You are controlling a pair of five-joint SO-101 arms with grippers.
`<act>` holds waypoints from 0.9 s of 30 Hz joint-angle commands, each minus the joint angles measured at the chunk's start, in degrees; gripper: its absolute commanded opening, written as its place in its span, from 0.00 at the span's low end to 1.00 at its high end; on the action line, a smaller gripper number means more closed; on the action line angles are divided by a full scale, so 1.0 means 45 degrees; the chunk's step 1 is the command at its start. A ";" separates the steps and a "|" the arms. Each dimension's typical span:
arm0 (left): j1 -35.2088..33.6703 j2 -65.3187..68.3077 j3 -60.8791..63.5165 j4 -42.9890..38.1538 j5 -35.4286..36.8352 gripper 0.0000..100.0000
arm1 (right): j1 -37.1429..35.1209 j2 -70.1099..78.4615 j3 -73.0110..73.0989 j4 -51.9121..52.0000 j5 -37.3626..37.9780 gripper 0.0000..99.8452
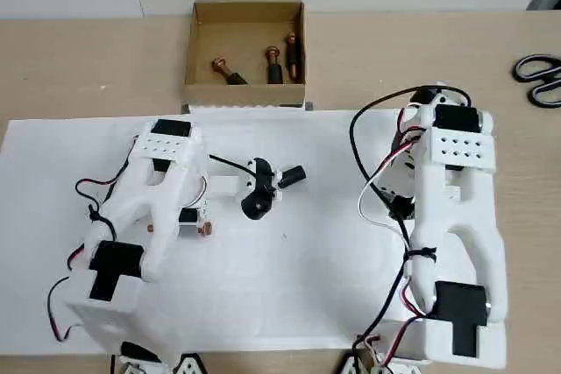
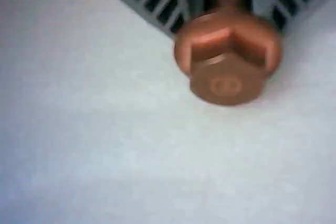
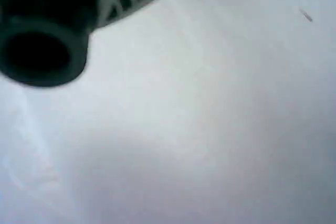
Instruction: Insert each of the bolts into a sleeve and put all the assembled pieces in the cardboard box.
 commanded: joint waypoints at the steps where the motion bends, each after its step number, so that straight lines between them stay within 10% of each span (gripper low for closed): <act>1: 0.0078 -0.0059 -0.0303 0.0117 -0.3497 0.01 | 0.0107 -0.0576 -0.0137 -0.0049 0.0098 0.00; 11: 0.0098 -0.0078 -0.4425 0.2227 -0.1621 0.01 | 0.0049 -0.2706 -0.0117 -0.0049 0.0098 0.00; 27: 0.1172 -0.0098 -1.1516 0.2637 1.0862 0.01 | 0.0010 -0.5089 0.0840 0.0947 0.1153 0.00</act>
